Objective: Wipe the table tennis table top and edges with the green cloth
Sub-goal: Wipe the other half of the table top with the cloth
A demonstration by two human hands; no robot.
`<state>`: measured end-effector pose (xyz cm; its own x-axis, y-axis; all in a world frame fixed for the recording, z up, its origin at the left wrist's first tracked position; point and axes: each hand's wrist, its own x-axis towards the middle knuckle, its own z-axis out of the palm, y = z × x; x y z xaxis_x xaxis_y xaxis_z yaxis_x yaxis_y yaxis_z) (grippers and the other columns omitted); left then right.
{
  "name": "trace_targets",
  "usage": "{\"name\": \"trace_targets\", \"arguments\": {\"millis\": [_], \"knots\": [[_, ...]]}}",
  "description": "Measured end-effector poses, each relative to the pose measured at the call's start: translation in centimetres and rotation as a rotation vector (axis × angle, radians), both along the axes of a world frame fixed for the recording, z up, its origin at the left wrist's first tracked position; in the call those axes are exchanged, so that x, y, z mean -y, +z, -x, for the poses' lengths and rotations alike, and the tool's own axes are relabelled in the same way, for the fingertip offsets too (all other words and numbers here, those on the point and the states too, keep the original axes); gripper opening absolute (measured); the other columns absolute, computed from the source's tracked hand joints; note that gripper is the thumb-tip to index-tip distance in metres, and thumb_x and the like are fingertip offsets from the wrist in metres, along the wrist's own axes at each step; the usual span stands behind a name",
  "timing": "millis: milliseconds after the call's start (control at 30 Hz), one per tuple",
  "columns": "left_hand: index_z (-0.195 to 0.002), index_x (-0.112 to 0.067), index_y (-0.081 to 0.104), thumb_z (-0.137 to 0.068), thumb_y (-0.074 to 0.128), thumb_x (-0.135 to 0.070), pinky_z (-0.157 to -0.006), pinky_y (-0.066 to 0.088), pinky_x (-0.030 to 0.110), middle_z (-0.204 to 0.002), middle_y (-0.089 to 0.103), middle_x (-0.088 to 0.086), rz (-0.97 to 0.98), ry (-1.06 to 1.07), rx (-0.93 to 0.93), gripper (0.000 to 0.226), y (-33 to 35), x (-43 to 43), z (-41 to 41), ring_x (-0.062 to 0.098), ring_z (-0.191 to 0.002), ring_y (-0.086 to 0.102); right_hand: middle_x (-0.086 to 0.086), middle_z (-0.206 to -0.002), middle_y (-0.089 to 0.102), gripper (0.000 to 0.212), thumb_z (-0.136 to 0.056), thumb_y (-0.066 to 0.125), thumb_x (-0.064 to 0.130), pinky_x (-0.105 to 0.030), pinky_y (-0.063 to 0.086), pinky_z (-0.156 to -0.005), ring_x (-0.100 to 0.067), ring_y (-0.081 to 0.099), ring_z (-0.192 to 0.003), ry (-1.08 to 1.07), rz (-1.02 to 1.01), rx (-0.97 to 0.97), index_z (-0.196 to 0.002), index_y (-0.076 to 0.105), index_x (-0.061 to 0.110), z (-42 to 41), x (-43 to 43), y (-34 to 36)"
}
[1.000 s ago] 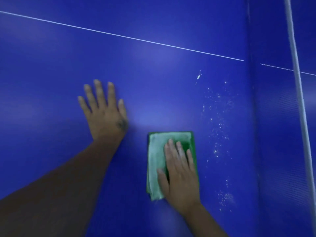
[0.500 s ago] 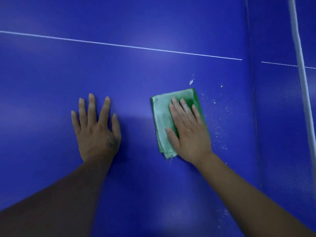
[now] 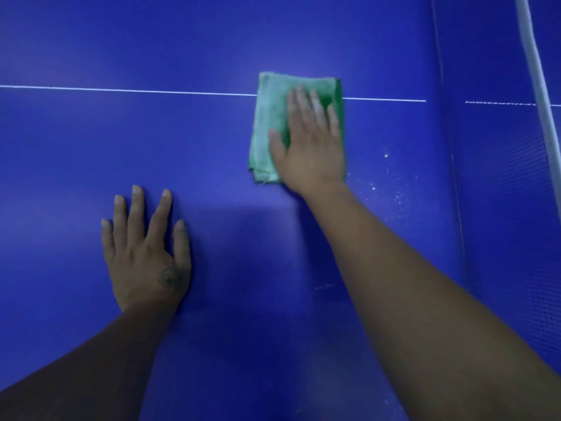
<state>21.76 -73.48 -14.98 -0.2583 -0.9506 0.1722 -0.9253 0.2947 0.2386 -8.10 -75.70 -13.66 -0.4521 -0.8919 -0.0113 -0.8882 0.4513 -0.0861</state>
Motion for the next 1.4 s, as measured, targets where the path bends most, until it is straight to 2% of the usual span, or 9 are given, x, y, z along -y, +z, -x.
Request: {"name": "trace_targets", "arguments": {"millis": [233,333,500,700,833,933,1033,1167,1400], "knots": [[-0.163,-0.028,0.047,-0.112,0.04,-0.046,-0.134,0.012,0.054,-0.177,0.029,0.006,0.002,-0.002,-0.001,0.055,-0.1,0.0,0.0,0.031,-0.166,0.019,-0.011,-0.183,0.005,0.077,-0.113,0.025,0.053,-0.047,0.001,-0.136,-0.026,0.003,-0.169,-0.246,-0.028,0.02,-0.173,0.01,0.007,2.5,-6.7,0.7],[-0.163,-0.026,0.048,-0.112,0.041,-0.044,-0.134,0.014,0.056,-0.177,0.03,0.007,0.003,0.0,-0.008,0.054,0.0,0.0,-0.1,0.032,-0.166,0.02,-0.014,-0.182,0.001,0.081,-0.112,0.029,0.058,-0.047,0.001,-0.136,-0.028,0.001,-0.169,-0.089,-0.083,0.057,-0.173,0.013,0.007,3.0,-10.0,1.3],[-0.163,-0.025,0.048,-0.112,0.042,-0.041,-0.133,0.015,0.058,-0.176,0.032,0.009,-0.008,0.001,-0.011,0.054,0.2,0.0,0.1,0.032,-0.166,0.021,-0.007,-0.182,0.012,0.081,-0.106,0.045,0.06,-0.054,0.022,-0.133,-0.027,0.013,-0.169,0.372,-0.081,0.066,-0.17,0.03,0.013,10.1,-11.2,3.3],[-0.163,-0.026,0.048,-0.113,0.038,-0.04,-0.134,0.013,0.056,-0.176,0.031,0.007,0.003,-0.006,-0.023,0.053,-0.2,0.1,0.0,0.03,-0.166,0.019,-0.007,-0.182,0.012,0.088,-0.108,0.047,0.061,-0.053,0.012,-0.136,-0.025,0.006,-0.169,0.702,-0.156,0.036,-0.173,0.018,0.009,13.4,-7.7,2.6],[-0.162,-0.026,0.049,-0.113,0.038,-0.036,-0.133,0.015,0.057,-0.176,0.032,0.008,0.027,-0.004,-0.017,0.051,-0.5,0.0,-0.1,0.031,-0.166,0.022,-0.005,-0.182,0.011,0.094,-0.103,0.047,0.073,-0.047,0.007,-0.137,-0.024,0.008,-0.169,0.735,-0.159,0.059,-0.171,0.024,0.012,14.9,-3.9,3.2],[-0.163,-0.028,0.047,-0.112,0.036,-0.038,-0.134,0.013,0.057,-0.177,0.029,0.005,0.002,-0.002,-0.016,0.053,-0.6,0.2,-0.1,0.029,-0.167,0.018,-0.003,-0.183,0.01,0.096,-0.099,0.047,0.079,-0.046,0.005,-0.137,-0.023,0.008,-0.169,0.61,-0.142,0.1,-0.17,0.027,0.018,15.7,-3.0,3.0],[-0.163,-0.028,0.047,-0.112,0.035,-0.039,-0.134,0.013,0.057,-0.177,0.028,0.004,-0.014,0.003,-0.02,0.053,-0.5,0.0,-0.2,0.028,-0.167,0.017,-0.005,-0.183,0.008,0.094,-0.101,0.042,0.08,-0.052,0.007,-0.136,-0.028,0.007,-0.169,0.369,-0.078,0.097,-0.172,0.023,0.021,15.6,-3.8,2.3],[-0.163,-0.027,0.048,-0.113,0.037,-0.037,-0.133,0.014,0.058,-0.177,0.029,0.006,-0.01,0.001,-0.023,0.052,-0.4,-0.1,0.0,0.029,-0.167,0.019,-0.004,-0.183,0.004,0.092,-0.101,0.034,0.082,-0.05,0.003,-0.136,-0.03,0.003,-0.169,0.034,-0.035,0.087,-0.174,0.019,0.029,14.5,-5.3,1.5],[-0.162,-0.025,0.049,-0.112,0.037,-0.036,-0.134,0.013,0.057,-0.177,0.03,0.007,-0.023,0.006,-0.043,0.052,0.1,-0.3,0.1,0.031,-0.166,0.019,-0.005,-0.183,-0.002,0.096,-0.1,0.025,0.086,-0.05,0.0,-0.136,-0.027,-0.004,-0.169,-0.439,-0.016,0.101,-0.175,0.014,0.027,9.2,-11.0,1.1]]}}
